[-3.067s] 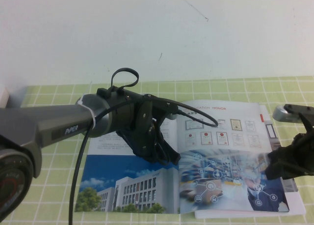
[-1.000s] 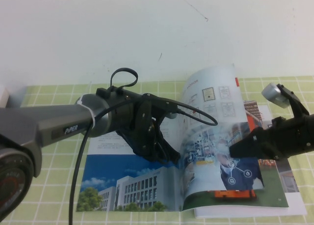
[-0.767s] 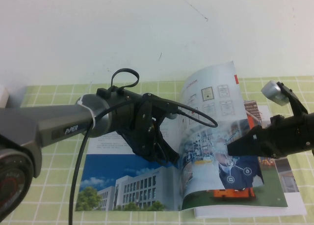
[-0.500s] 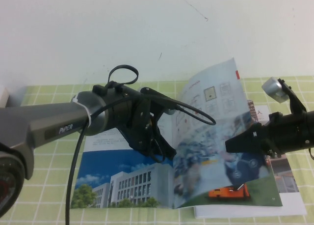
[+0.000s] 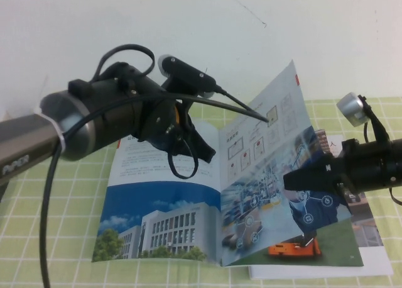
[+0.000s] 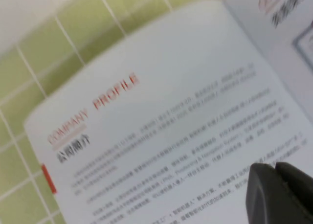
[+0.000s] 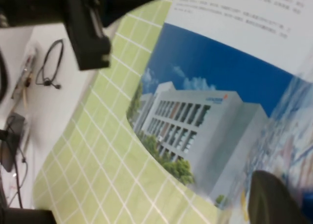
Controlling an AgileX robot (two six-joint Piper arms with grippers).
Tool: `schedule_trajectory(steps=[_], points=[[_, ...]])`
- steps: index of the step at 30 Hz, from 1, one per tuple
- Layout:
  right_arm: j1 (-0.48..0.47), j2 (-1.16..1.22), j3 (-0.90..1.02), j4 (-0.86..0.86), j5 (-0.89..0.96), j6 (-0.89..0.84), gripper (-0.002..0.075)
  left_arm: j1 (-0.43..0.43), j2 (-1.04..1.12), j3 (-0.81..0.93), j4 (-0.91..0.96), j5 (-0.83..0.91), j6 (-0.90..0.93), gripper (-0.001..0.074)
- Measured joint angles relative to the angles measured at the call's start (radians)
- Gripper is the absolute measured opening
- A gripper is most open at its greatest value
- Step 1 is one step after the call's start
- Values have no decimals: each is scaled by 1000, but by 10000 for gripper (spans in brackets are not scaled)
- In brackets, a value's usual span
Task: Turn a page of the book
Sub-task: Open the closed book
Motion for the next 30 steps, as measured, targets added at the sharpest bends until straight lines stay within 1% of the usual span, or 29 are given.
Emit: schedule_trajectory(steps=[6, 8, 10, 12, 15, 19, 21, 22, 25, 28, 29, 30], points=[[10, 0, 0, 31, 27, -13, -2, 0, -102, 0, -33, -4, 25, -4], [24, 0, 0, 38, 28, -22, -2, 0, -130, 0, -81, -4, 86, -4], [37, 0, -5, 42, 31, -27, -2, -2, -159, 0, -161, -6, 186, -4], [51, 0, -22, 42, 31, -29, -2, -26, -180, 0, -242, -5, 286, -4], [68, 0, -55, 39, 33, -21, -2, -90, -202, 0, -307, -5, 409, -4], [81, 0, -104, 24, 37, 11, -2, -223, -211, 17, -314, -7, 485, -4], [81, 0, -124, 16, 39, 26, -2, -278, -213, 39, -294, -18, 493, -4], [81, 0, -135, 11, 40, 32, -2, -330, -213, 70, -266, -38, 497, -4], [81, 0, -151, -6, 40, 45, -2, -431, -213, 148, -207, -108, 478, -4], [81, 0, -151, -18, 40, 57, -2, -492, -211, 210, -164, -199, 437, -4], [115, 0, -151, -21, 42, 59, -2, -503, -208, 223, -158, -219, 423, -4], [106, 0, -151, -22, 44, 59, -2, -513, -201, 232, -153, -239, 414, -4]])
